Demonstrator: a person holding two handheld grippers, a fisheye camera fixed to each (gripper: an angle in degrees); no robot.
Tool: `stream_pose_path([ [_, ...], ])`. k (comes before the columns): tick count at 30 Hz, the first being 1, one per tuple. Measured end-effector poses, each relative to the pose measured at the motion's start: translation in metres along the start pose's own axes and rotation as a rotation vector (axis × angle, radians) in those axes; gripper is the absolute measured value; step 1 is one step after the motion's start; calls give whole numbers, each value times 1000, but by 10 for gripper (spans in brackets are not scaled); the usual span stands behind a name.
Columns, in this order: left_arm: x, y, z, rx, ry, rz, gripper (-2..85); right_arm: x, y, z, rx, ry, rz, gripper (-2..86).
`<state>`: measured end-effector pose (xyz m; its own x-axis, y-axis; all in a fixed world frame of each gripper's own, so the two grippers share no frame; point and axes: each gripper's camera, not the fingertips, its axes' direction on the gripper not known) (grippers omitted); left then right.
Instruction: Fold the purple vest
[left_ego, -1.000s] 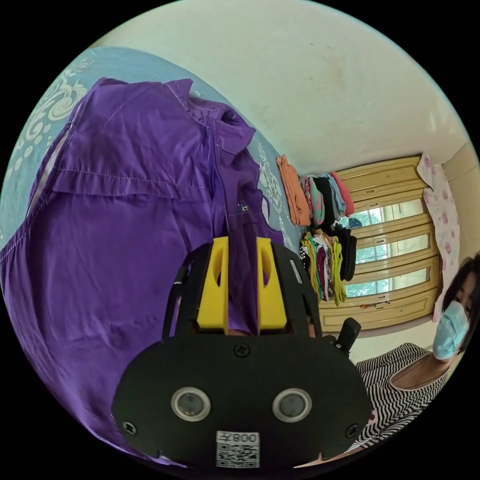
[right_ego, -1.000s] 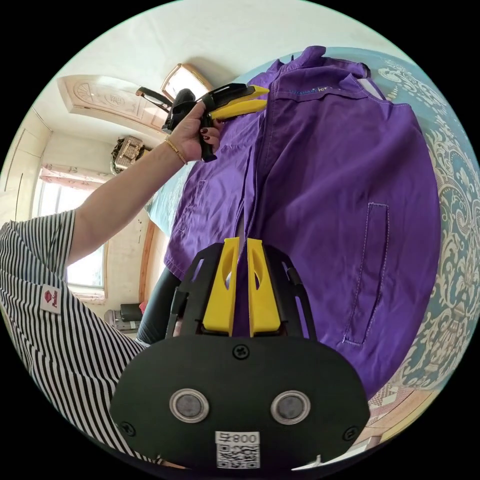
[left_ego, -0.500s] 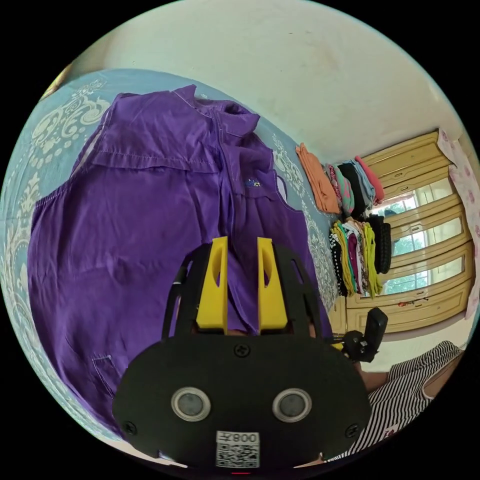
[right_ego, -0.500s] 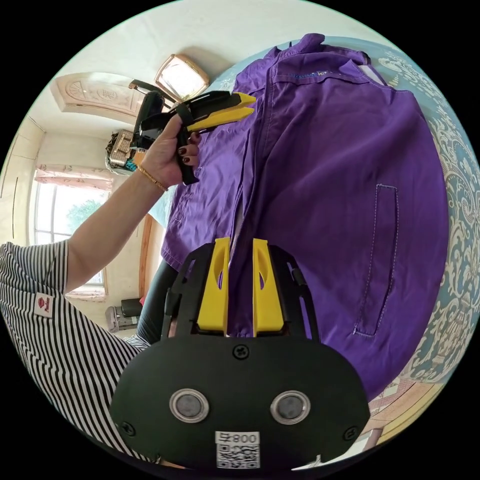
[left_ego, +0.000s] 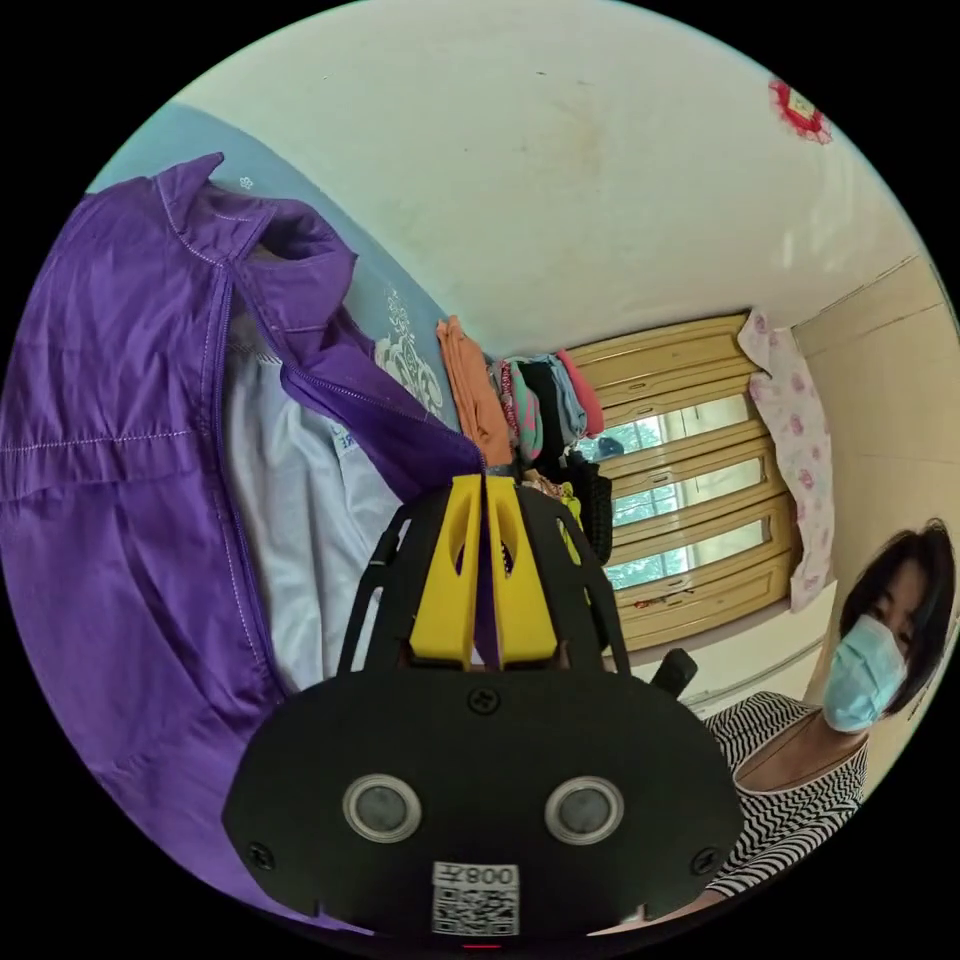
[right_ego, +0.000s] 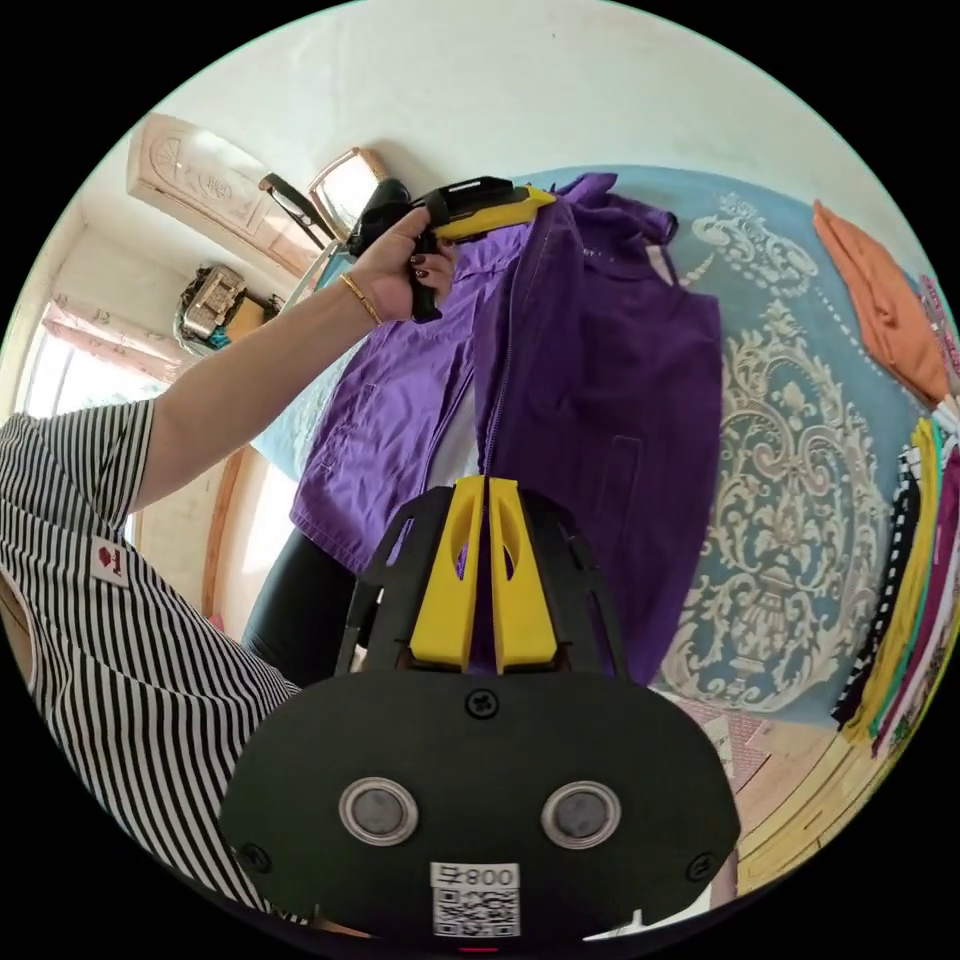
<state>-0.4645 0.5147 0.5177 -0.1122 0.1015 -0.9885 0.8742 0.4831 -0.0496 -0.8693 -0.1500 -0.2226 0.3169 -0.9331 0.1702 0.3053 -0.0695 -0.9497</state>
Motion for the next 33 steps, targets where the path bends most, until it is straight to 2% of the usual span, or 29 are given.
stream_pose_path([
  [1, -7, 6, -7, -14, -33, -14, 8, -7, -2, -11, 25, 88, -22, 7],
  [3, -25, 20, -23, -9, -62, -74, 8, -19, -11, -8, 19, 136, -55, 8],
  [7, -67, 65, -72, 17, -106, -244, 9, -49, -41, 60, -113, 60, -156, 14],
  [10, -75, 90, -100, 26, -152, -283, 13, -69, -58, 113, -227, 15, -209, 26],
  [17, -44, 137, -130, 68, -159, -189, 33, -50, -76, 139, -280, -81, -158, 59],
  [24, 32, 261, -134, 3, -197, -110, 50, 0, -97, 110, -193, -231, -47, 62],
  [29, 63, 344, -107, -146, -242, -158, 61, 34, -112, 103, -157, -141, 0, 63],
  [33, 78, 373, -78, -234, -290, -162, 58, 64, -151, 90, -96, 51, -9, 74],
])
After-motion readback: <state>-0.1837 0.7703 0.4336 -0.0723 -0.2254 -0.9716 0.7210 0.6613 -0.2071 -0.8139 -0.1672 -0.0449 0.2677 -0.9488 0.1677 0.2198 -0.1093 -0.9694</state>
